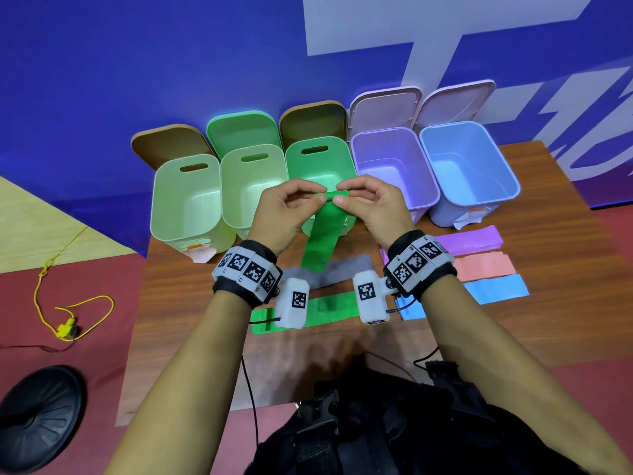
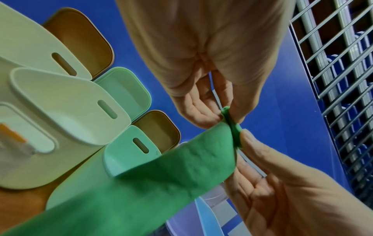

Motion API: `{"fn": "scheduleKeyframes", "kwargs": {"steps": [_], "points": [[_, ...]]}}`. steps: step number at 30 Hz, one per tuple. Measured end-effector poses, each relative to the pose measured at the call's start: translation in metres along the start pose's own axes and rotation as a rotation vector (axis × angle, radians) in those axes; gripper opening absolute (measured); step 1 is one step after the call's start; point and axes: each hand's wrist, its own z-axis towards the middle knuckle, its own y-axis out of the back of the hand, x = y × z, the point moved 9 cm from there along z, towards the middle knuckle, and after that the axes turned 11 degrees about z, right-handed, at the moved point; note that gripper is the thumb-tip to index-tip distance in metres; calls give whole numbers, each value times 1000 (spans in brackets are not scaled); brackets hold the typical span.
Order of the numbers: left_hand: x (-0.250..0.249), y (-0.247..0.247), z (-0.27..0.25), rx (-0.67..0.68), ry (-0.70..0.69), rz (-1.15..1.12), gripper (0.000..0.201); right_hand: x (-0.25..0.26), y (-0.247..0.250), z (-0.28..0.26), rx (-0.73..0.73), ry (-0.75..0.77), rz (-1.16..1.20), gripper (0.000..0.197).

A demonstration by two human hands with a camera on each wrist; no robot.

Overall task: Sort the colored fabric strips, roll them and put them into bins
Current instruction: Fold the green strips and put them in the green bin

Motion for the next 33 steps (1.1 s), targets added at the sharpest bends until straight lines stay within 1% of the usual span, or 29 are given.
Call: {"fn": "scheduleKeyframes", "kwargs": {"steps": [5,7,12,19,26,31,33], "points": [[0,0,-1,14,2,8,15,0,1,-1,-1,12,-10,9],[1,-1,-1,18,7,4,17,2,2,-1,-14,28,-7,11],[4,-5,-2,39,24,0,12,4,3,-1,-15,32,23,15],[0,-4,-2,23,-4,37,18,2,-1,-3,3,8,6,20],[-4,-3,-3,35,-9,49,17,1,-1,-4,10,15,2,14],[1,-4,-3,38,16,27,10,1,1,-5,-6,34,-7,17],[2,-4,-4,40,15,32,13,1,1,-5,3,24,-8,18]]}}
